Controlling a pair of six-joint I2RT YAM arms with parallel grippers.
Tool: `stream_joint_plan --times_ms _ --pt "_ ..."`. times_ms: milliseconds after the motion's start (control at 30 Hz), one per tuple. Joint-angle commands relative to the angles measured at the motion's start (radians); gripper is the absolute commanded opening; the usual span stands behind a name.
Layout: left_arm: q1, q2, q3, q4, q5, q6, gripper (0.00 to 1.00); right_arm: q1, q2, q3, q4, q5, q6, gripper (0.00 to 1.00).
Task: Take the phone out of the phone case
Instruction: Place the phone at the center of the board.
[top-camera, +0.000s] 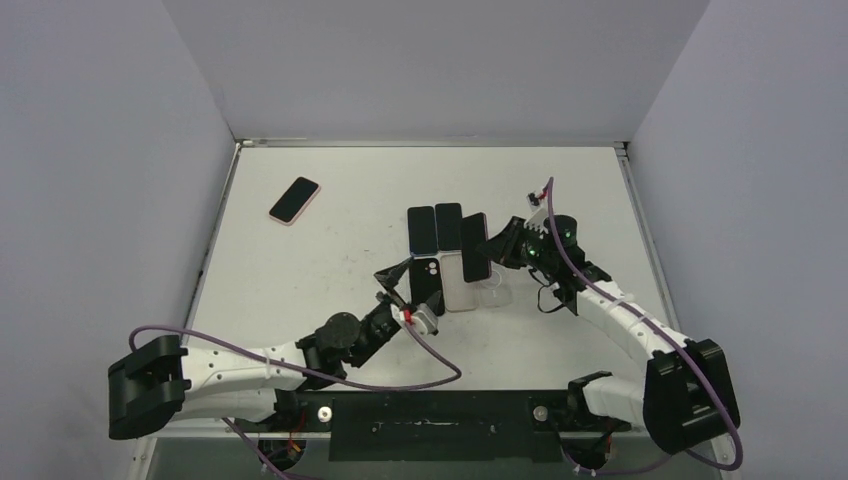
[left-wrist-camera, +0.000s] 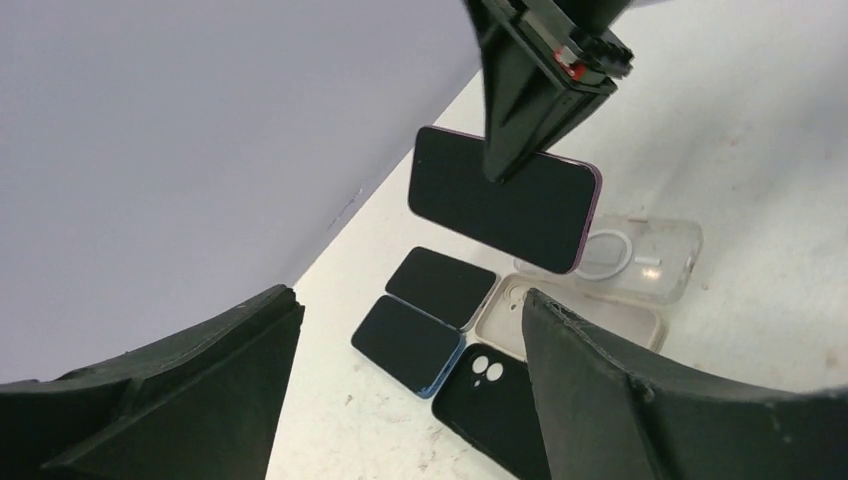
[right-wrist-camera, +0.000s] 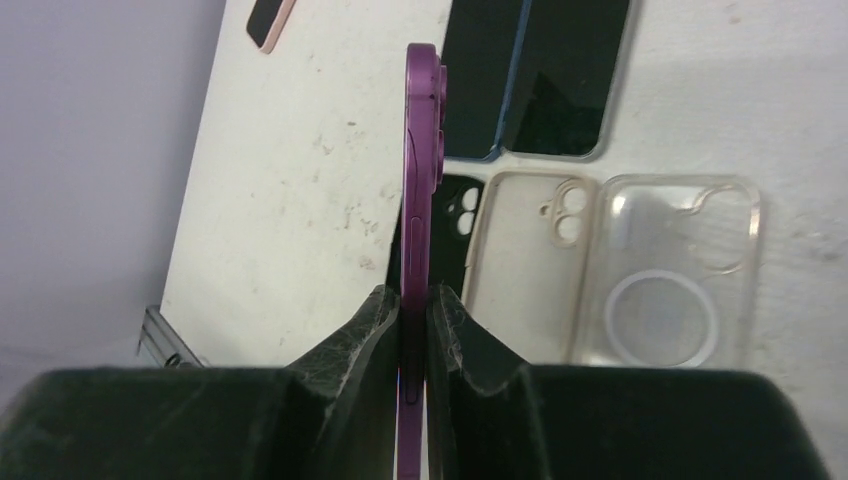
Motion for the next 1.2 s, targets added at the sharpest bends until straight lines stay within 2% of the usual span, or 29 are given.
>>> stream_joint_plan --times_ms 0,200,267,467,867,1167 --pt "0.065 -0.094 0.064 -0.108 -0.038 -0.325 0.82 -0.161 0.087 0.101 0.114 -0.203 -0.157 0.00" --pt "0.253 -0.199 0.069 -0.290 0.005 -0.742 0.93 -0.276 0.277 0.187 0.156 -0.326 -0.198 0.00" --pt "0.291 -0.204 0.062 -0.327 0.021 -0.823 0.97 -0.289 0.330 0.212 0.179 -0.336 -0.192 0.00" --pt "0.415 -0.169 0.081 -0.422 0.089 -0.992 0.97 -0.299 0.494 0.310 0.227 -0.327 -0.161 0.00" --pt "0.456 -0.189 0.048 -0.417 0.060 -1.010 0.97 -0.293 0.808 0.521 0.323 -0.355 -0.044 0.00" --pt "0.461 -0.194 0.032 -0.397 0.049 -1.008 0.97 -0.285 0.909 0.570 0.286 -0.415 -0.026 0.00"
